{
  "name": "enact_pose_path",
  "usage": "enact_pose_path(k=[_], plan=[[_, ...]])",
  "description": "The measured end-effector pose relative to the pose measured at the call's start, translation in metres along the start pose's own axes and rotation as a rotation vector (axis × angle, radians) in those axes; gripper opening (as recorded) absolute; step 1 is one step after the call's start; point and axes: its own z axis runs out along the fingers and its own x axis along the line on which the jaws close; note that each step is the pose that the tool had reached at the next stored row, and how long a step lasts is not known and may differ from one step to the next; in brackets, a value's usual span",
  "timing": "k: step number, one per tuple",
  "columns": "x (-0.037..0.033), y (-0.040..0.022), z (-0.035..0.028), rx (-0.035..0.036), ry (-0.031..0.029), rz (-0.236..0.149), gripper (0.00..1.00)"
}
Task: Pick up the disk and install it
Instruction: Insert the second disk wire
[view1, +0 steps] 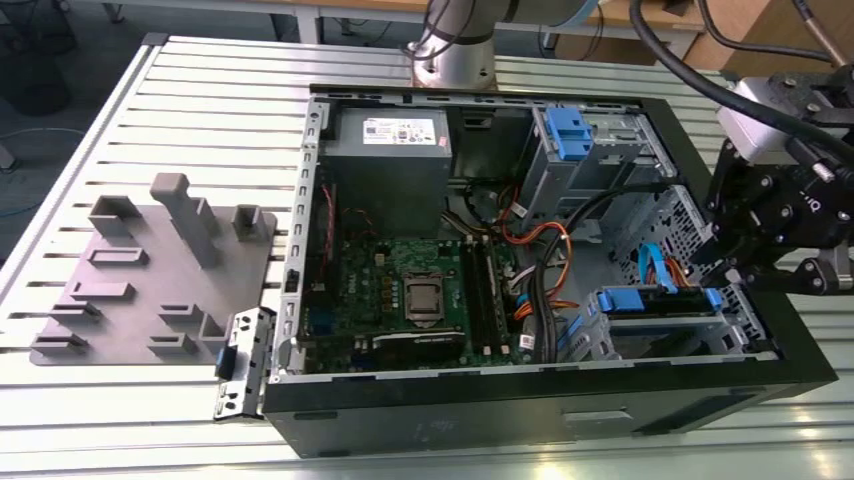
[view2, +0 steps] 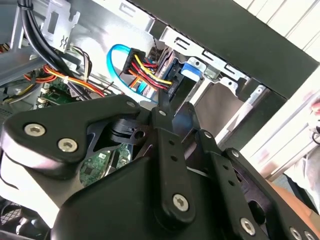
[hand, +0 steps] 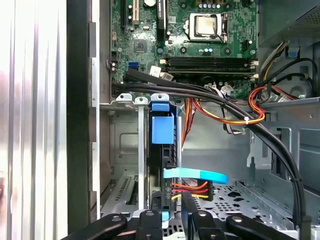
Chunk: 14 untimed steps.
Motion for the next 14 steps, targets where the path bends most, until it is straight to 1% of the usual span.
enact_pose_path(k=[5, 9, 14], plan=[[-0.0001, 0.0, -0.0005, 0.0, -0.0001, 0.0, 0.3], [0.0, 0.0021, -0.0005, 0.0013, 0.0, 0.0, 0.3], [-0.0001, 0.0025, -0.0005, 0.0014, -0.0001, 0.0, 0.3]])
